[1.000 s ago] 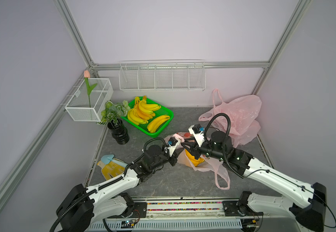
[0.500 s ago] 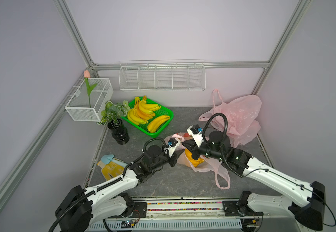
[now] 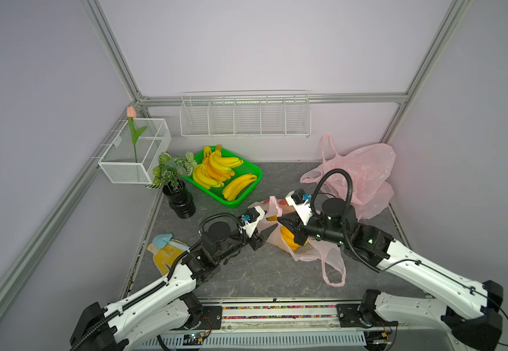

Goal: Place the banana into a plastic bag & tie a knot
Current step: Adjust the plastic bag at the center of the board.

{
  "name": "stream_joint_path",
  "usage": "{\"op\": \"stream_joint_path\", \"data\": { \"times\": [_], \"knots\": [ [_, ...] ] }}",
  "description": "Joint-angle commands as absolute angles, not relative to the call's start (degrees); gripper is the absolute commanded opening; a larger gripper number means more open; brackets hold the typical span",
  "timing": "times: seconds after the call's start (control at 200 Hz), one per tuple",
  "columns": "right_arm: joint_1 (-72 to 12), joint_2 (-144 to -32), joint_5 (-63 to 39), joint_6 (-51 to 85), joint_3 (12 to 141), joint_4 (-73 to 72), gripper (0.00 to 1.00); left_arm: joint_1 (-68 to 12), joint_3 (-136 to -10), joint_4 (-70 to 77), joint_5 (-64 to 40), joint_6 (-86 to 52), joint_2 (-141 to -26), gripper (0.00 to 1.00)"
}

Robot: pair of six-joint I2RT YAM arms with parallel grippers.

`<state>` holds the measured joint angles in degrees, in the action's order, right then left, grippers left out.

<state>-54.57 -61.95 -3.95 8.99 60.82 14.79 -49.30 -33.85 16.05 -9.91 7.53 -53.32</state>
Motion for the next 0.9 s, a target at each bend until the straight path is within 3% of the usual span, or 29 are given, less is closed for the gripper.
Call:
{"op": "stream_joint_path", "data": {
  "times": [0.0, 0.295, 0.36, 0.595, 0.66, 0.685, 0.895],
  "knots": [
    [-55.0, -60.3, -4.9, 9.0, 62.4, 15.4, 0.06, -49.5, -37.0, 15.8, -14.9, 11.6, -54.5, 0.6],
    [-55.2, -58.2, -7.5, 11.2, 62.7, 14.9, 0.06, -49.8, -39.0, 18.3, -15.9, 13.8, -57.7, 0.62],
    [-55.1, -57.9, -7.3, 11.4, 62.9, 15.4, 0.07, -49.8, -39.4, 18.5, -16.5, 14.6, -58.0, 0.73],
    [-55.1, -56.3, -3.8, 10.5, 63.3, 17.7, 0.07, -49.8, -40.6, 16.6, -13.5, 16.6, -56.9, 0.82],
    [-55.0, -56.4, -3.9, 10.0, 63.6, 18.4, 0.07, -49.8, -40.8, 17.3, -13.3, 16.5, -56.8, 0.9],
    [-55.1, -56.5, -4.0, 9.7, 63.7, 18.6, 0.06, -49.8, -41.0, 17.5, -13.4, 16.4, -57.0, 1.0],
    [-55.1, -56.7, -4.4, 9.0, 64.1, 19.1, 0.07, -49.8, -46.1, 14.8, -18.9, 18.7, -61.8, 0.99]
  ]
}}
